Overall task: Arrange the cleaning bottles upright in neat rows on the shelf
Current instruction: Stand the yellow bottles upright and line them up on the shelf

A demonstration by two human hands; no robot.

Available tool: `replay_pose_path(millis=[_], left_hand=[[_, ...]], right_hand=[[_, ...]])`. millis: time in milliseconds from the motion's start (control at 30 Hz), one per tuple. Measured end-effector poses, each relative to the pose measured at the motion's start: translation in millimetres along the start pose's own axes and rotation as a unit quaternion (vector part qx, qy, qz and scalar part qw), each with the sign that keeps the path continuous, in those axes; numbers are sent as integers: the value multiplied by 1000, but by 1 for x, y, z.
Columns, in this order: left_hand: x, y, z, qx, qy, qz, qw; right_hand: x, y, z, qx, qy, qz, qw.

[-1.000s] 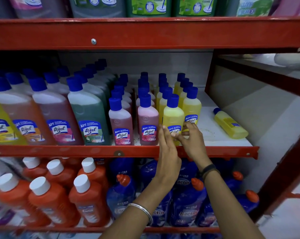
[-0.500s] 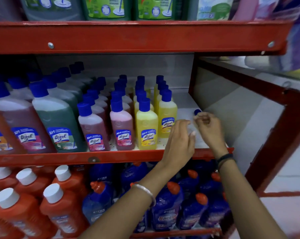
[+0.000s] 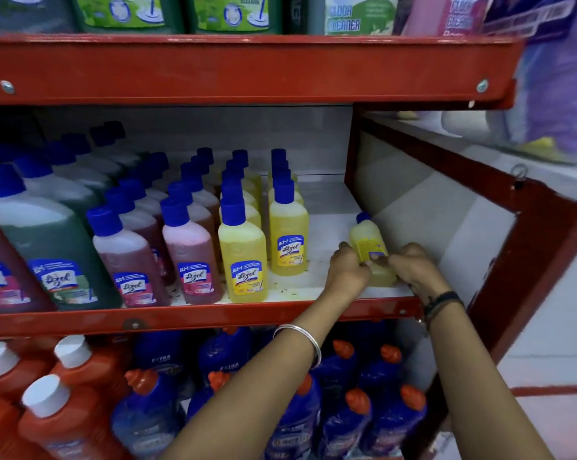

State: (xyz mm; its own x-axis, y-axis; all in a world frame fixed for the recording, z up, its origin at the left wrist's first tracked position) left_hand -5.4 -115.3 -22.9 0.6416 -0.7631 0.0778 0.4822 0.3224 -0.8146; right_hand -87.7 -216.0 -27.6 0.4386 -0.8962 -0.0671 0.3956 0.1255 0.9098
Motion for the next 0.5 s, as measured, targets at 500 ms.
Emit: replay_pose_path(millis=[500], left_hand=[[-76, 43, 67, 39, -157, -173, 972]], right_hand=[[-68, 40, -60, 144, 122, 171, 967]])
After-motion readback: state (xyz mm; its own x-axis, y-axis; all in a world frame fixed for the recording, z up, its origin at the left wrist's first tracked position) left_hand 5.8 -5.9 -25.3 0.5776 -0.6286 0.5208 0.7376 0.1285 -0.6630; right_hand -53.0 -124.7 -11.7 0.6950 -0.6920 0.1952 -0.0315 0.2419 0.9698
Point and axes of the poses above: each hand's wrist, its own x-axis towards the middle knuckle, its own z-axis out of the back of the hand, y = z × x, the point moved 3 cm from there along x, towards the middle knuckle
